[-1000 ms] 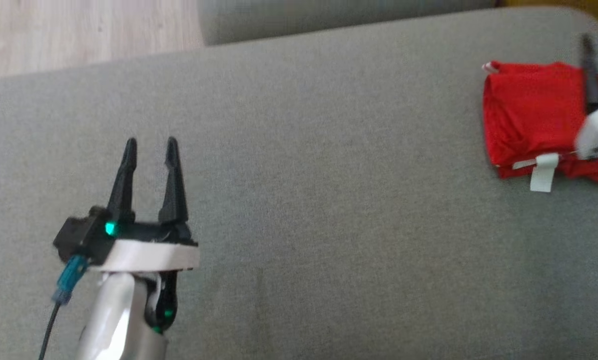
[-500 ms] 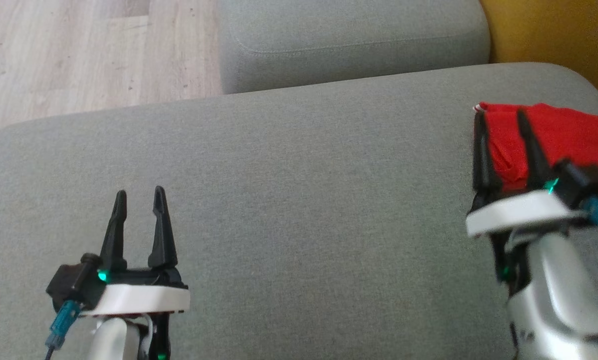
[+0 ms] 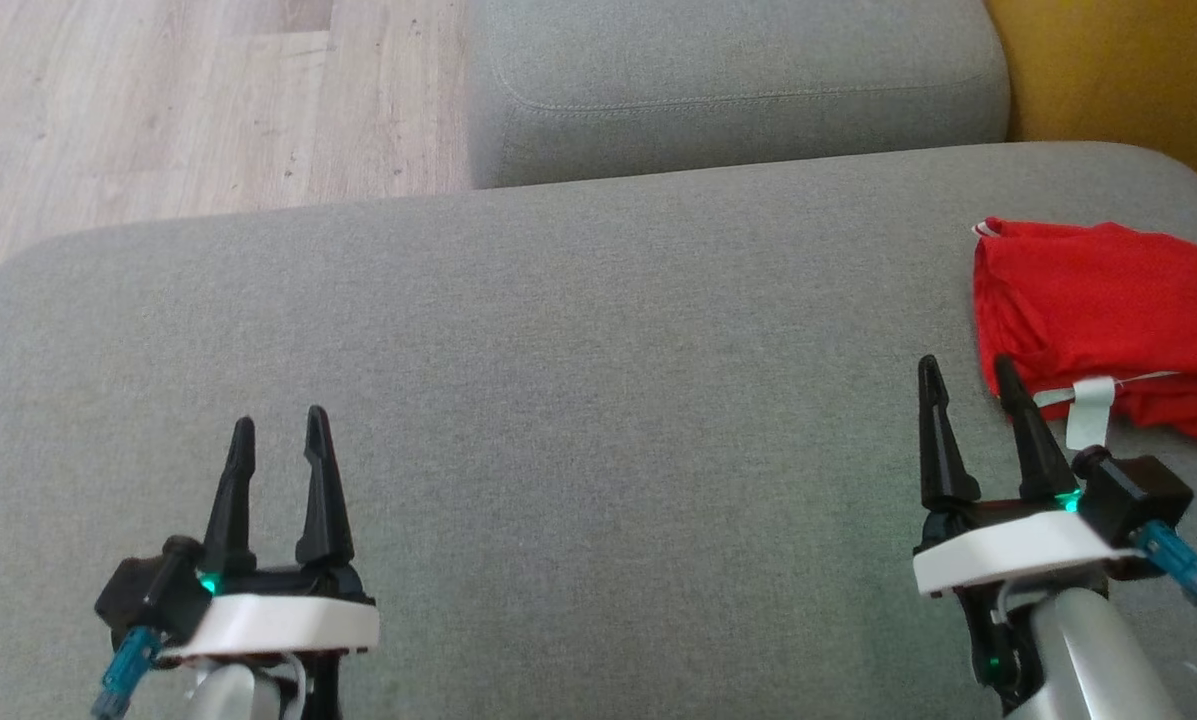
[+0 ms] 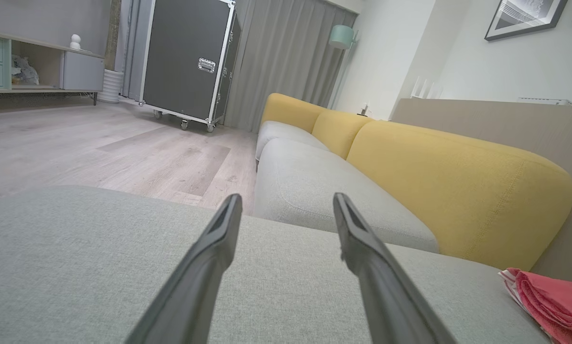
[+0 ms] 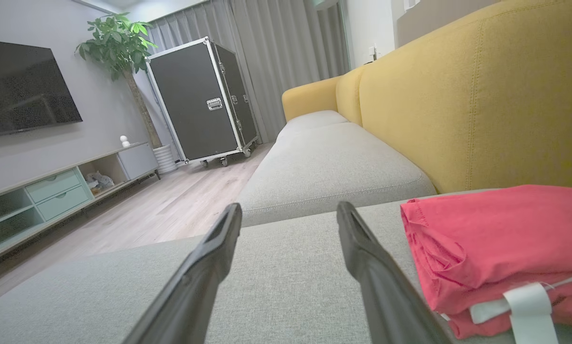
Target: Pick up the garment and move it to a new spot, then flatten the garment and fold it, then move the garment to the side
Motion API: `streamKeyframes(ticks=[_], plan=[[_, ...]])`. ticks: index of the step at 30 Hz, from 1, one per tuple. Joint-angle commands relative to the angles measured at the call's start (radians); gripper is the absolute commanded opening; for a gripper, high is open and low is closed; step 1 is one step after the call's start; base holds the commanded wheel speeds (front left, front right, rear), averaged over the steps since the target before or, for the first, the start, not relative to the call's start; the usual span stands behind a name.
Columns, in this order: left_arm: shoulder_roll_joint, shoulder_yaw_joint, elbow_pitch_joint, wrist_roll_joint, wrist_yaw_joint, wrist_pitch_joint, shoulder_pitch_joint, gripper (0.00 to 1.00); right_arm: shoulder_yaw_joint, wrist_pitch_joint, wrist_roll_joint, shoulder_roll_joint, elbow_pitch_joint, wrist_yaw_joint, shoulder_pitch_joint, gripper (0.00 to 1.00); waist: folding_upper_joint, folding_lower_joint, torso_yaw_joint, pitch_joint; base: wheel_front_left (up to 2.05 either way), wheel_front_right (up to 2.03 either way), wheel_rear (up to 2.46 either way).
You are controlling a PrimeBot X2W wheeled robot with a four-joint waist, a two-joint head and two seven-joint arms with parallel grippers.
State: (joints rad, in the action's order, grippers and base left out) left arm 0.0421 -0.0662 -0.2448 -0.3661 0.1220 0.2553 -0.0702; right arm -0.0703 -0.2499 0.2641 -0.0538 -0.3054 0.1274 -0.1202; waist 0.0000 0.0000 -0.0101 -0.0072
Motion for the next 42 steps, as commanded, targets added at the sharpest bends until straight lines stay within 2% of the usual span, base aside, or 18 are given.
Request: streamKeyframes(ticks=[1,26,27,28,30,42], plan=[[0.008,0.032,0.028,-0.004,-0.009,0.006,-0.021,1.0,-0.021,-0.012,-0.004,0.003,0.041,0.003,-0.022,1.0,0.0,0.0,-0.001,-0.001,0.0,0.0,0.0],[0.008,0.041,0.017,-0.053,-0.008,0.006,-0.018,1.0,-0.031,-0.012,-0.003,0.004,0.06,0.003,-0.022,1.0,0.0,0.0,-0.005,-0.004,0.0,0.0,0.0],[0.008,0.041,0.017,-0.057,-0.008,0.006,-0.018,0.0,-0.034,-0.012,-0.003,0.004,0.059,0.003,-0.022,0.0,0.0,0.0,-0.005,-0.003,0.0,0.0,0.0],[0.0,0.005,-0.02,-0.056,0.001,0.0,0.009,0.0,-0.01,-0.001,-0.003,0.001,0.016,0.0,0.005,0.0,0.0,0.0001,-0.005,-0.004,0.0,0.0,0.0],[-0.002,0.002,-0.052,-0.056,0.001,-0.001,0.022,0.0,-0.013,0.001,-0.003,0.001,-0.015,0.0,0.021,0.0,0.0,0.0001,-0.005,-0.004,0.0,0.0,0.0],[-0.001,0.019,-0.053,-0.167,0.002,-0.035,0.019,0.0,0.0,0.03,0.127,-0.002,-0.012,0.0,0.025,0.0,0.0,0.0001,-0.004,-0.002,0.0,0.0,0.0]])
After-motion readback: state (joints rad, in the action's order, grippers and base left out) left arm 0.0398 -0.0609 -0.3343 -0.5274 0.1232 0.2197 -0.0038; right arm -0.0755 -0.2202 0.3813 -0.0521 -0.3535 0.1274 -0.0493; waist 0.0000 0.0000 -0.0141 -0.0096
